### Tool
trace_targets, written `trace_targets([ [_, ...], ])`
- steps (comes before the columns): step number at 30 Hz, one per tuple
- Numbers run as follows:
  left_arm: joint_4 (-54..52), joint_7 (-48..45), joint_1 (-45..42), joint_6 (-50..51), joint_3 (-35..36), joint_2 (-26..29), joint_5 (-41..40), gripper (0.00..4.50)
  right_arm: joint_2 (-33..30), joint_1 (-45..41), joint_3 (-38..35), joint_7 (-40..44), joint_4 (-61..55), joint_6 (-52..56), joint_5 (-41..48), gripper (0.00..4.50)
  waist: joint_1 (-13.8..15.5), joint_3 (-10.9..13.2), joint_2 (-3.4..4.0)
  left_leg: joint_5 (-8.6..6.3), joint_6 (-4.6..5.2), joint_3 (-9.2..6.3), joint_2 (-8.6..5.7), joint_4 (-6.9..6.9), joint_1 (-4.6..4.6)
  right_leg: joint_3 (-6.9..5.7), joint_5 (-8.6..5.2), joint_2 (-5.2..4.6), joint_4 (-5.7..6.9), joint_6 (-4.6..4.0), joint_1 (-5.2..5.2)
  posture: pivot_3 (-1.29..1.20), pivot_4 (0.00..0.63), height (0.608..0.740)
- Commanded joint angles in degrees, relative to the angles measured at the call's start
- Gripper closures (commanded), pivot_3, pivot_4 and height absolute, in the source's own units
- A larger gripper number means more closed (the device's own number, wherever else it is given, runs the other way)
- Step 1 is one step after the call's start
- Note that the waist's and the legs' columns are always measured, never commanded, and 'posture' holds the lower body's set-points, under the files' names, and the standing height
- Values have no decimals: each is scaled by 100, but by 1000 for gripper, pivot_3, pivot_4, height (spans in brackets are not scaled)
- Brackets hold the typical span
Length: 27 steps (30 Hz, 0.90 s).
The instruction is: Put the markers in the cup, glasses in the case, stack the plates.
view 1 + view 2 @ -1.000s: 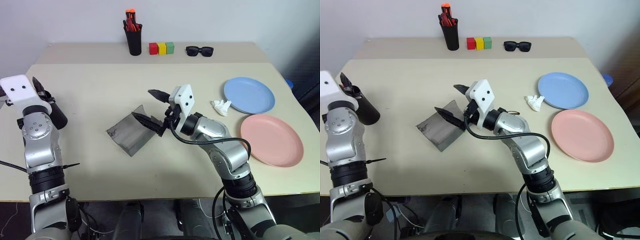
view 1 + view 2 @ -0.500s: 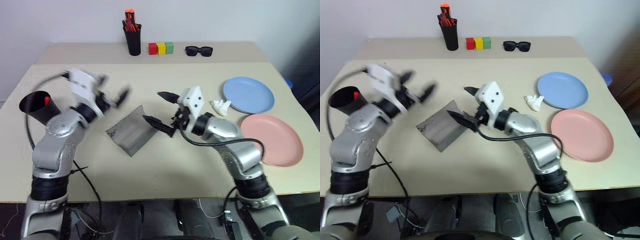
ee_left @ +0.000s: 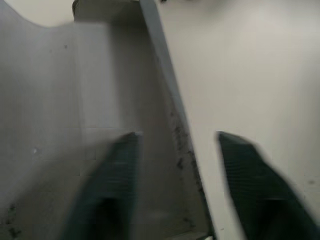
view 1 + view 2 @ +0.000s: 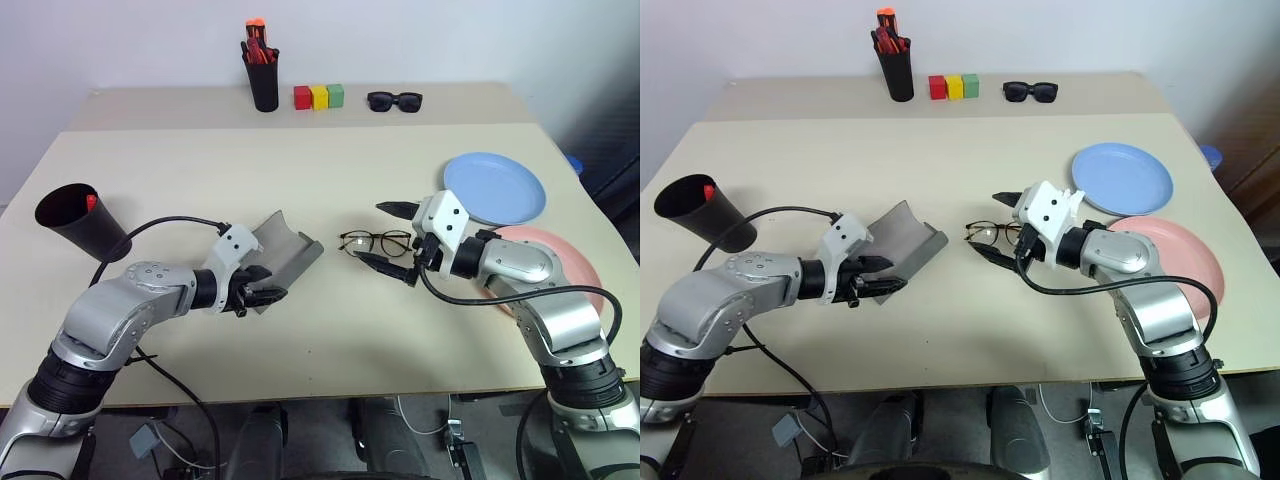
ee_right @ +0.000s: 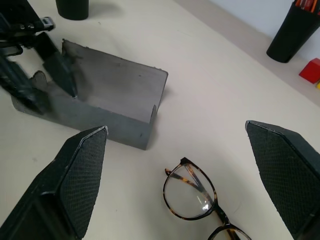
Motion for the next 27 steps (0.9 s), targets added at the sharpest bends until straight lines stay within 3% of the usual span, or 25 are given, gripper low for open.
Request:
trace_targets([
  [1,35,-185,-129,-403,-25,-13,222,3957,9,30,-123,-83,-165,-111,-44,0,31,0,0,0,0,1,0,0,0,0,0,0,-1,0,0,0,150,740],
  [2,64,-306,-143,-672,-187,89,456,4467,20,35,-117,-101,-148,-121,-60,0,40,0,0,0,0,0,0,0,-1,0,0,0,-1,0,0,0,150,740],
  [5,167,-937,-71,-2023,-493,345,1103,4491,-73,-23,15,-136,-58,111,-211,0,47,0,0,0,0,1,0,0,-2,0,0,-1,-5,0,0,0,150,740],
  [10,727,-1914,-163,-3552,-833,794,1941,4491,-290,-447,567,-388,584,13,-1256,0,41,0,1,0,0,10,-1,0,-2,2,-2,-4,-7,-8,-3,0,150,740],
  [17,1251,-2696,-256,-4807,-913,811,2518,4491,-382,-913,1190,-386,1236,-621,-2339,0,48,1,2,0,0,13,0,-2,-12,3,-1,-4,-5,-3,-16,0,150,740],
  [21,1372,-2845,-302,-4943,-779,681,2501,3233,-343,-1080,1300,-285,1497,-815,-2566,0,42,1,2,-1,2,13,0,-2,-13,3,-1,-4,-4,1,-16,0,150,740],
  [26,1348,-2516,-300,-4708,-364,463,2372,635,-365,-1236,1357,-103,1794,-971,-2779,0,34,1,2,-1,3,12,0,-1,-12,3,8,-3,1,17,-16,0,150,740],
  [27,1273,-2485,-270,-4546,-227,404,2191,635,-372,-1252,1361,-63,1836,-1017,-2815,0,33,1,2,-1,3,12,0,0,-12,3,9,-3,1,18,-16,0,150,740],
])
